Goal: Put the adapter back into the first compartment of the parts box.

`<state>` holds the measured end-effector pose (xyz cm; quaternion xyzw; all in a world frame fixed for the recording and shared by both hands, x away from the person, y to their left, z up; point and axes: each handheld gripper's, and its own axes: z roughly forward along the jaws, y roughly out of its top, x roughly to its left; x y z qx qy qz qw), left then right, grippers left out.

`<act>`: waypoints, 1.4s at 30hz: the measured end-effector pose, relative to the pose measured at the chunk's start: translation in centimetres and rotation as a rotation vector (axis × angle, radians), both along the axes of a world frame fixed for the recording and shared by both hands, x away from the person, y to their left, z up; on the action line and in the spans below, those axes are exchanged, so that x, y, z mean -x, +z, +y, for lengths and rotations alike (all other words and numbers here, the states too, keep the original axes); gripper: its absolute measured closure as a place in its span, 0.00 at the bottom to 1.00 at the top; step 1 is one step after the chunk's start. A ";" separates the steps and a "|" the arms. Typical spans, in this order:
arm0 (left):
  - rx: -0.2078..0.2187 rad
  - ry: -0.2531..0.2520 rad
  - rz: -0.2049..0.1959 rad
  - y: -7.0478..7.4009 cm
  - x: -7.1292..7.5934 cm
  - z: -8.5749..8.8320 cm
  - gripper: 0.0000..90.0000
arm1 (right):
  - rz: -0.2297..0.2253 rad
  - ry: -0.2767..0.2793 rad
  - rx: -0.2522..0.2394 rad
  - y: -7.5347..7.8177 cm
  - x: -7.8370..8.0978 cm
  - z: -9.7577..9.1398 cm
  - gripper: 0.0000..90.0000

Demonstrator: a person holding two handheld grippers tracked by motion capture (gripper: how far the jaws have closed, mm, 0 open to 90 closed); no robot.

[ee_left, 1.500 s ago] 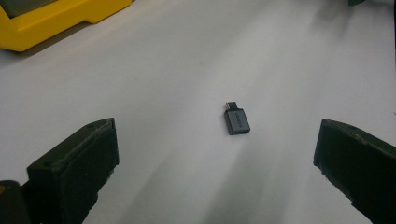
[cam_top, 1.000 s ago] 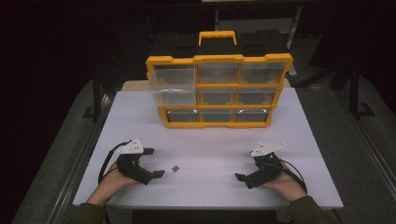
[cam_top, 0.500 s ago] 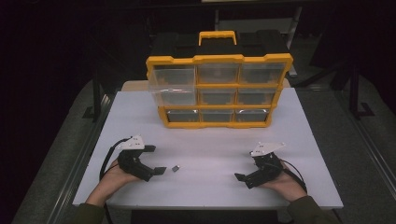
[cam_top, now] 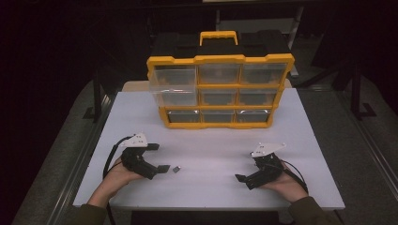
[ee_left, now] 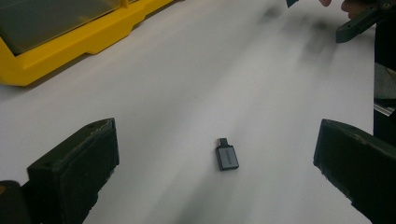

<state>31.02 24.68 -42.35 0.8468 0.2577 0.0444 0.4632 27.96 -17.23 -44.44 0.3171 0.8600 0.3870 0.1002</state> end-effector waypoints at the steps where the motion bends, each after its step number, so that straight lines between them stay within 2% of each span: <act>1: 0.003 -0.002 -0.003 0.1 0.0 -0.1 0.00 | 0.002 -0.001 -0.001 0.0 0.0 0.0 0.00; 10: 0.016 -0.004 -0.009 0.6 -0.4 -0.8 0.00 | 0.004 -0.006 -0.007 0.0 -0.1 -0.1 0.00; 23: 0.009 -0.022 -0.014 0.7 -0.9 -2.6 0.00 | 0.007 -0.007 -0.009 0.1 -0.1 -0.1 0.00; 42: 0.003 -0.019 -0.027 0.6 -1.3 -4.2 0.00 | 0.005 -0.004 -0.011 0.1 0.0 -0.1 0.00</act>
